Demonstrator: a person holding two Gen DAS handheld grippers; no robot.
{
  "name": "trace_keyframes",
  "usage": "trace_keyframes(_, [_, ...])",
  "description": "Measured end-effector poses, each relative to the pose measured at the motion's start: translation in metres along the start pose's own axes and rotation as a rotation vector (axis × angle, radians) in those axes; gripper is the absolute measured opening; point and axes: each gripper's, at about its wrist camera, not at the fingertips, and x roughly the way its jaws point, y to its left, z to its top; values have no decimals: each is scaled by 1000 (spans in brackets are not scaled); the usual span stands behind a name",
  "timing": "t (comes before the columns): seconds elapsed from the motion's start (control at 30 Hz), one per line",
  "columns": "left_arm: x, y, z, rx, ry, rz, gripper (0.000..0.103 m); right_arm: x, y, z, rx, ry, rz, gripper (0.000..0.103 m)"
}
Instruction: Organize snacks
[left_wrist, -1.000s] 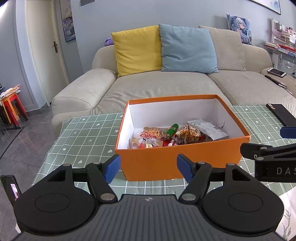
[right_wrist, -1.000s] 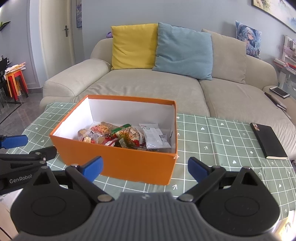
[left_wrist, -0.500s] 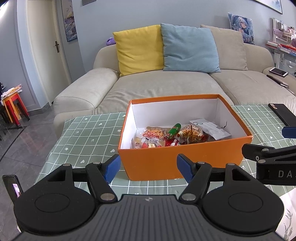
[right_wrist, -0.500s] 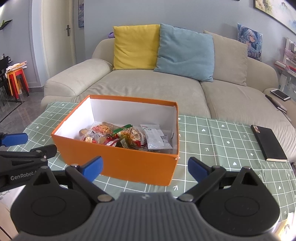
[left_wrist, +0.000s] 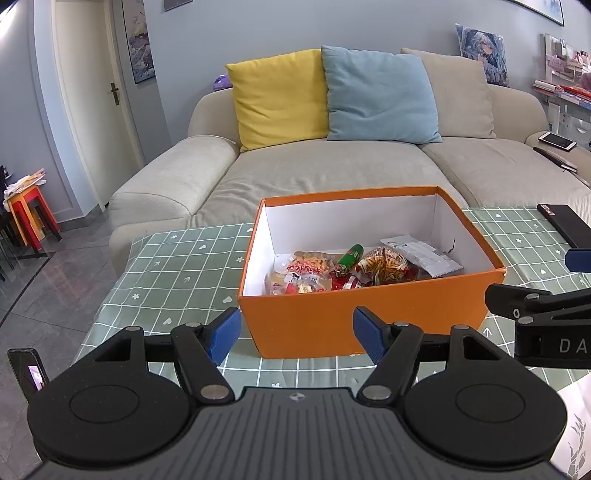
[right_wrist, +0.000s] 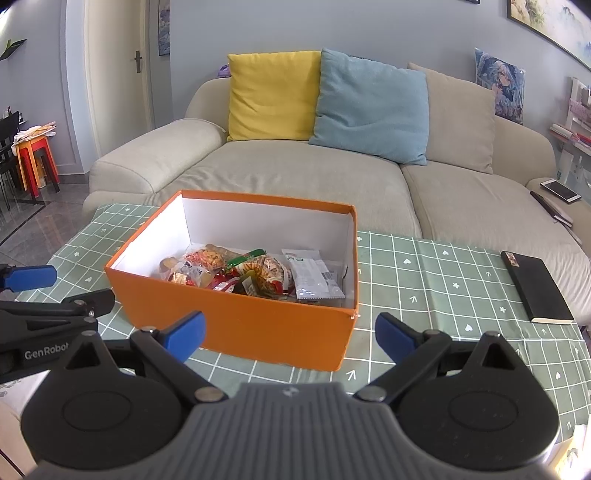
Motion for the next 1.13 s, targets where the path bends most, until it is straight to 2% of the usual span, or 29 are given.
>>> trace_keyframes(1.13, [0, 1, -2, -16, 17, 9, 81, -1, 1, 0, -17, -6, 2, 95])
